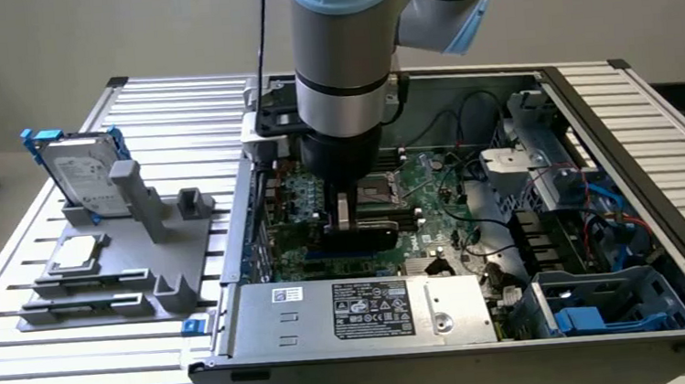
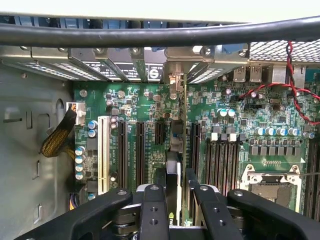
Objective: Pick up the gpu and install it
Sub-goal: 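Insert the gpu into the slot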
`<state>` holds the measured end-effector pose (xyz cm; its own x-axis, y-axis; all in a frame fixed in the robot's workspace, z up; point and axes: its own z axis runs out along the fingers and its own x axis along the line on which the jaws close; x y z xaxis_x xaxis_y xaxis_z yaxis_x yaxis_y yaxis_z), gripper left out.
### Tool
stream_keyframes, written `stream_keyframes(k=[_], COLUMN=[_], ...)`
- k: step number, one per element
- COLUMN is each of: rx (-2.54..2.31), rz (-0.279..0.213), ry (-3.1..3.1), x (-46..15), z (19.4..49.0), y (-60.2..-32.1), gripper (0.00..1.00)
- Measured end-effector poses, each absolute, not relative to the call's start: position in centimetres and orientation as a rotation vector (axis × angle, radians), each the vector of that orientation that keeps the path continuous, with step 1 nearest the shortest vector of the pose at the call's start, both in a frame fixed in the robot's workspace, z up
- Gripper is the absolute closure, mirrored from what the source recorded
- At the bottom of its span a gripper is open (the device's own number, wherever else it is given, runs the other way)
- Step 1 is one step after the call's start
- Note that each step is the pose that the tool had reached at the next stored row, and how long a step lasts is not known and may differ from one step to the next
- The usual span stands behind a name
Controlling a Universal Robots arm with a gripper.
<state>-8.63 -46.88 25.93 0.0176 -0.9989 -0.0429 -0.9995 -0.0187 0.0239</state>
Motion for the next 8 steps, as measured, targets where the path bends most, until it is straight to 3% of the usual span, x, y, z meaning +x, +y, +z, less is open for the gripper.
stream_keyframes(k=[8], rx=[-2.233], rz=[0.076], ry=[2.192], x=[-8.64], z=[25.94], y=[-46.91], gripper=[0.74])
